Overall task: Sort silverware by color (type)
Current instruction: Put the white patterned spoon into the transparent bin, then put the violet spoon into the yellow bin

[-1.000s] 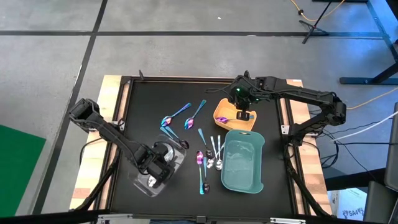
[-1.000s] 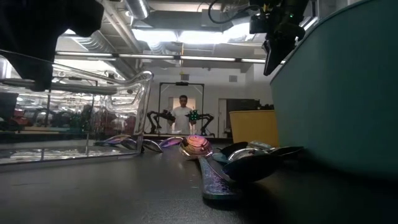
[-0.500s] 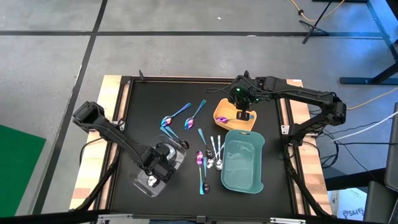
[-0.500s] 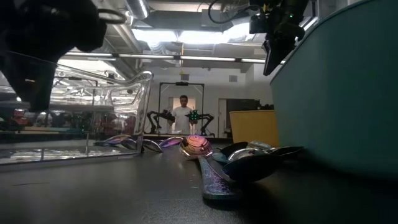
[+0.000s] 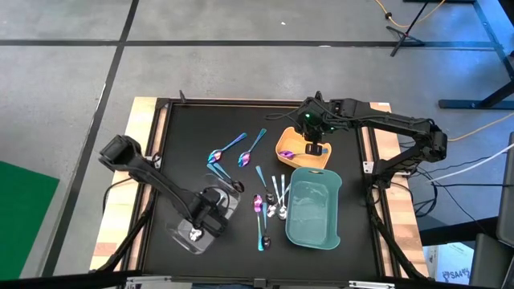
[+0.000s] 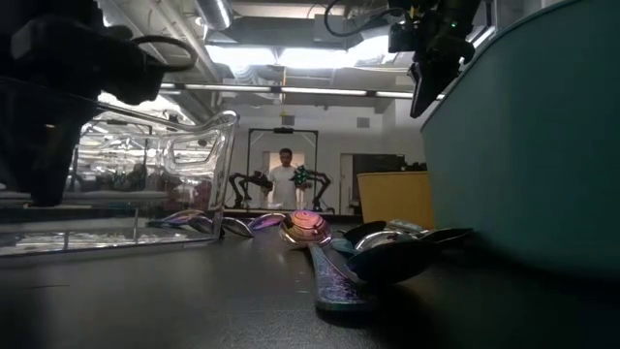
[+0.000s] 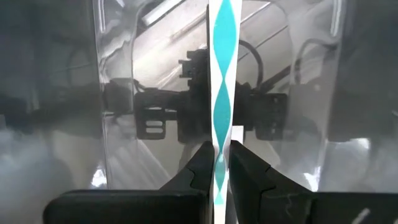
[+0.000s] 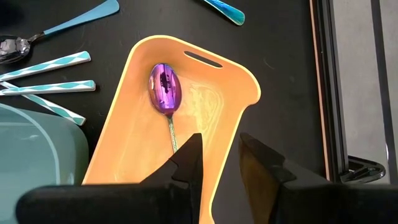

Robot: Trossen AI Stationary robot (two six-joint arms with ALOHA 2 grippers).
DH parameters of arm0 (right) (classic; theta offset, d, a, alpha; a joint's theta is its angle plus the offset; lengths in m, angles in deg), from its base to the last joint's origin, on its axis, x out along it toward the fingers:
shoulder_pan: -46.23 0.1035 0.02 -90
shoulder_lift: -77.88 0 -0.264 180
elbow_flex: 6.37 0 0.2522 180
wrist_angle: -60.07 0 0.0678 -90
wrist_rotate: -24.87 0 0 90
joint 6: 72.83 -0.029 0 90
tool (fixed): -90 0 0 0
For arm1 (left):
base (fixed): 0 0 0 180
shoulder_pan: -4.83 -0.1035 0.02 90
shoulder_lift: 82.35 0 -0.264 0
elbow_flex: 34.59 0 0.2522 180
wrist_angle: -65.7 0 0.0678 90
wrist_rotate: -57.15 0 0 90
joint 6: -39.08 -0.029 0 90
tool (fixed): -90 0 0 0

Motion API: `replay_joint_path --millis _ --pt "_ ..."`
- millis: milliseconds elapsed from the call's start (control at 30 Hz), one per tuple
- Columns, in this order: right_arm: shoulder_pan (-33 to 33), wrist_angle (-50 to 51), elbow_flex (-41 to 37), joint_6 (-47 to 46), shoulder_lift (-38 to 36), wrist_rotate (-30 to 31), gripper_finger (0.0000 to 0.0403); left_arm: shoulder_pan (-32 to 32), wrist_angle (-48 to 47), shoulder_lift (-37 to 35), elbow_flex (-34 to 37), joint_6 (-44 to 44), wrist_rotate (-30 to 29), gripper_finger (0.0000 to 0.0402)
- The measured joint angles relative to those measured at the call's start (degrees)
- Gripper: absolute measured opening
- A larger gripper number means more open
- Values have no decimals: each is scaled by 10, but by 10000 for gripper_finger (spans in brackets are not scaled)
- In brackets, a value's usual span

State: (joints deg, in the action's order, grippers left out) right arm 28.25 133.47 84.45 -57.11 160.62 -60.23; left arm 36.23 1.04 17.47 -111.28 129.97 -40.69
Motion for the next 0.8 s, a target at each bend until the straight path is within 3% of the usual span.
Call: replay_joint_path --millis 233,800 --pt "0 0 0 0 0 0 90 0 1 14 0 -2 0 36" --pt "0 0 0 0 0 0 90 0 0 16 0 -1 -4 106"
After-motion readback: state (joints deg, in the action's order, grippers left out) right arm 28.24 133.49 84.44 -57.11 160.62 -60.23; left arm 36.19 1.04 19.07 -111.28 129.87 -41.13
